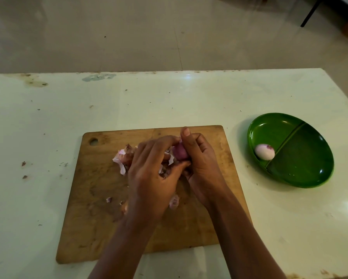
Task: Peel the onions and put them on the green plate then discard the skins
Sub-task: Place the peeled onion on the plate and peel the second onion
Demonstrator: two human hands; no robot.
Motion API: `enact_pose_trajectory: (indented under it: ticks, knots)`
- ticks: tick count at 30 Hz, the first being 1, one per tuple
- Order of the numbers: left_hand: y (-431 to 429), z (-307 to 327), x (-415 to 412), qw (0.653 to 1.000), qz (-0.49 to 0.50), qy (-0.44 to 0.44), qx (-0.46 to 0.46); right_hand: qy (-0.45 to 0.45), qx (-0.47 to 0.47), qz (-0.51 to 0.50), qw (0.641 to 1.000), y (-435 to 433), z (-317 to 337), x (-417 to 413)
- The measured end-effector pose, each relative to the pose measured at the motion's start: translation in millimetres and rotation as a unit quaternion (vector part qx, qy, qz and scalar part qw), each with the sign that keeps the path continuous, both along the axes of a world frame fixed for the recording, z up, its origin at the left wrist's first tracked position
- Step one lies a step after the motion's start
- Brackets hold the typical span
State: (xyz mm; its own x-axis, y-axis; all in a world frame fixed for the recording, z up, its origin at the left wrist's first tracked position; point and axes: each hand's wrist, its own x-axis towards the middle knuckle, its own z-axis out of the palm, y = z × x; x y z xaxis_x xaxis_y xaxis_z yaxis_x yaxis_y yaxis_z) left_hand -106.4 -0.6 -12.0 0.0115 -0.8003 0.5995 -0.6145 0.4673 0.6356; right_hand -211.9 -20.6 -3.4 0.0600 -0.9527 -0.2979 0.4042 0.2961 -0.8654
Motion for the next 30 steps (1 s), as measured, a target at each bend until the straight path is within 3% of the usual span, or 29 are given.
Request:
enact_pose_trajectory:
  ticks: [6, 10, 19, 30]
  knots:
    - [0.5, 8.8, 1.6, 0.993, -0.013, 0.042, 0.110, -0.013, -0.037, 0.032, 0.999, 1.4, -3.0, -3.6]
    - [1.1, 11.2, 2.7, 0.987, -0.033, 0.059, 0.143, 0.023, -0.060, 0.046, 0.997, 2.5, -6.3, -4.6]
    - [1.0, 5.9, 4.7, 0.989, -0.052, 0.030, 0.134, 0.105, -0.065, 0.030, 0.992, 0.0, -16.5, -4.4]
    - [2.2, 10.4, 6.2, 0.991, -0.016, 0.070, 0.113, 0.060, -0.031, 0.007, 0.998, -1.0, -14.8, -2.7]
